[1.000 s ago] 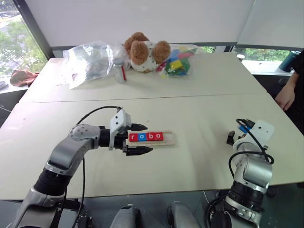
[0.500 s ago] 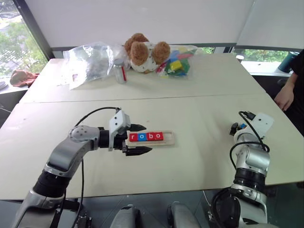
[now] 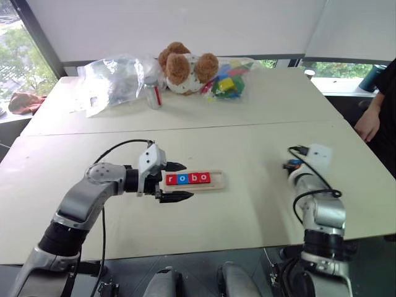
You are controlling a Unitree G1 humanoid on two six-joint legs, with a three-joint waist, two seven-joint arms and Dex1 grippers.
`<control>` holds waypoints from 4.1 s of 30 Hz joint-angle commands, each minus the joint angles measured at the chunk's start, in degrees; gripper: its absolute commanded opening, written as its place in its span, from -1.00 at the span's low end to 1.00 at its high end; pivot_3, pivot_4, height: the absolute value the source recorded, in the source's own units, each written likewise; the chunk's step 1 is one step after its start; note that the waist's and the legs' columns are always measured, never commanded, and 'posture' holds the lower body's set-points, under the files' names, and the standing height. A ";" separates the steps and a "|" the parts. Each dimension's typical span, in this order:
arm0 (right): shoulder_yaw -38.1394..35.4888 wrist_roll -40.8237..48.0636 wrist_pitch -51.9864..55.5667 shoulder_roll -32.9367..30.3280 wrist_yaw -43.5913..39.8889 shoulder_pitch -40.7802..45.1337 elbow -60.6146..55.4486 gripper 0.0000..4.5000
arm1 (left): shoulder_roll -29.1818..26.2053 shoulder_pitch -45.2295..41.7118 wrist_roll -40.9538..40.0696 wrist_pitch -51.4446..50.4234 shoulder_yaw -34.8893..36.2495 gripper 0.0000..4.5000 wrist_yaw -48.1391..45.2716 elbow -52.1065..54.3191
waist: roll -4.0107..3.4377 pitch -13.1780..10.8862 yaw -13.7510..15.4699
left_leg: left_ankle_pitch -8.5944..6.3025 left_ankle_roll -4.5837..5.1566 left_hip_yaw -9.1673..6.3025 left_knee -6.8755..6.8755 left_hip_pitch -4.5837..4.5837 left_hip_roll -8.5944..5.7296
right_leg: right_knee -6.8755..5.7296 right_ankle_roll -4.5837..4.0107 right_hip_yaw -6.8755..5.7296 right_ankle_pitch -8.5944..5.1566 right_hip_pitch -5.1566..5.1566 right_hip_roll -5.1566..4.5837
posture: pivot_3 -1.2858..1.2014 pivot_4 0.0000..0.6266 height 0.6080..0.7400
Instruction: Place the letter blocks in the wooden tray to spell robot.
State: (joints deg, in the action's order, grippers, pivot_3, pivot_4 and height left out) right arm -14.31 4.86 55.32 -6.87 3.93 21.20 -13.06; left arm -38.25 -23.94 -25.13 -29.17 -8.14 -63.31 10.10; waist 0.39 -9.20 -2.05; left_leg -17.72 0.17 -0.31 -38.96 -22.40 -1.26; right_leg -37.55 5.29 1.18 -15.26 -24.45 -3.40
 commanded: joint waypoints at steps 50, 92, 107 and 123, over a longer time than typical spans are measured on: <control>24.61 -0.85 -62.57 -33.57 -86.19 26.71 61.88 0.97 | -8.31 -1.12 1.12 0.14 4.23 1.00 -4.34 -0.36 | -0.04 -0.23 1.19 | -0.09 0.11 0.12 -0.14 -0.10 -0.08 | 0.41 0.03 -0.09 0.00 0.12 -0.22 | 0.03 -0.52 1.00; 32.75 -6.96 -45.66 -25.32 -85.34 28.67 41.94 -0.49 | -6.34 0.34 1.34 0.09 3.56 1.00 -2.63 0.75 | -0.06 -0.23 1.25 | 0.07 -0.18 0.08 -0.11 -0.17 -0.12 | 0.33 0.02 -0.12 0.01 0.00 -0.26 | 0.03 -0.52 1.00; 33.64 -6.93 -46.14 -24.02 -85.18 29.43 42.85 -0.49 | -5.76 0.82 1.36 0.48 3.76 1.00 -1.53 0.54 | -0.06 -0.23 1.22 | 0.06 -0.18 0.09 -0.12 -0.16 -0.12 | 0.33 0.02 -0.13 0.01 0.00 -0.25 | 0.03 -0.52 1.00; 32.58 -6.38 -45.88 -23.61 -84.22 29.92 41.87 0.99 | -5.65 0.70 1.48 0.49 3.87 1.00 -1.16 0.06 | -0.06 -0.23 1.17 | 0.07 -0.18 0.08 -0.11 -0.16 -0.12 | 0.33 0.03 -0.13 0.01 0.00 -0.24 | 0.03 -0.52 1.00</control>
State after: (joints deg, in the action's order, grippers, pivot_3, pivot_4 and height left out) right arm 19.54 -2.55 9.61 -30.18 -80.11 49.49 30.57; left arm -43.72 -22.90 -23.19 -29.40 -5.79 -64.57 9.19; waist 0.33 -9.43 -0.88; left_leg -17.65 -0.01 -0.23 -39.08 -22.56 -1.38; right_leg -37.23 5.32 1.04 -15.26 -24.45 -3.65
